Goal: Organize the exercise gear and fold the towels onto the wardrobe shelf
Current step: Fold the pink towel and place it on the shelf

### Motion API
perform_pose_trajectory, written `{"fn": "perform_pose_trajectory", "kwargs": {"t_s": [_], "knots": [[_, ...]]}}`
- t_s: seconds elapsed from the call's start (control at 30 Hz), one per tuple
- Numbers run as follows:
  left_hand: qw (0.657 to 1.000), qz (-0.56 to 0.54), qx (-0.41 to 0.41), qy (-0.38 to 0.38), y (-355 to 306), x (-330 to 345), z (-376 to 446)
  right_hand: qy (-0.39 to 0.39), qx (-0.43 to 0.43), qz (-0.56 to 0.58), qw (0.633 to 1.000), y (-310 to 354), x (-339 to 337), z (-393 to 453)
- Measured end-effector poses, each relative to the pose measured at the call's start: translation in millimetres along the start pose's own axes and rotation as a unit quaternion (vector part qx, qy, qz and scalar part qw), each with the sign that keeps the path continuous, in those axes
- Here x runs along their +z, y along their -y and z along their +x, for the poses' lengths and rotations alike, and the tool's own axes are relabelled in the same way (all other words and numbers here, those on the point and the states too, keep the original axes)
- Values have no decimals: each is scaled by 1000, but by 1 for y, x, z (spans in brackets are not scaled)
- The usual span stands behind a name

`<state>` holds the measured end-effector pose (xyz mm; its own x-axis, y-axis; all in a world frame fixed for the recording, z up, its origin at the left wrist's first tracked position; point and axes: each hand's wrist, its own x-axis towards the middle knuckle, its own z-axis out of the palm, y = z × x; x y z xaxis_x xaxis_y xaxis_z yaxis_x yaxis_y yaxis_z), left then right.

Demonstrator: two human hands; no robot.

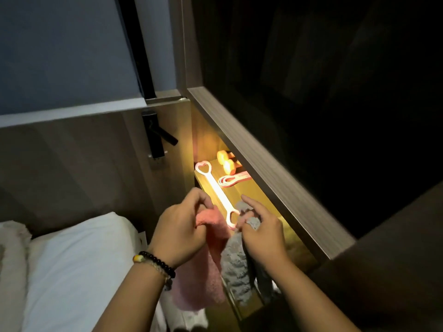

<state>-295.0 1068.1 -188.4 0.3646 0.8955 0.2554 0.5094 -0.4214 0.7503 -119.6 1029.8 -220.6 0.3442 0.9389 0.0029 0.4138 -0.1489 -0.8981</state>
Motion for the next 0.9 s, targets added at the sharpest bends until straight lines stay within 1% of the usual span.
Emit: {"fn": "perform_pose_trajectory", "kwargs": {"t_s": [0.07,0.17,0.3,0.4,0.5,0.67,0.73,0.8,0.9], "knots": [[999,26,29,9,11,-7,20,7,31,23,999,4,8,21],[996,49,61,34,25,-12,48,17,38,26,999,3,17,45],[989,6,114,96,44,-10,87,59,63,-10,996,4,29,86],[991,-8,95,95,55,-5,119,70,90,-25,993,5,39,121],[992,-15,90,91,67,-3,143,62,85,-3,994,6,55,143],[991,-34,88,90,90,-6,180,78,57,53,994,6,76,167],[991,-39,96,79,98,-9,198,82,54,95,991,10,77,178],[990,-46,109,81,105,-12,217,102,53,119,986,14,76,189],[983,-34,146,110,116,-17,247,121,40,122,984,18,76,200]]}}
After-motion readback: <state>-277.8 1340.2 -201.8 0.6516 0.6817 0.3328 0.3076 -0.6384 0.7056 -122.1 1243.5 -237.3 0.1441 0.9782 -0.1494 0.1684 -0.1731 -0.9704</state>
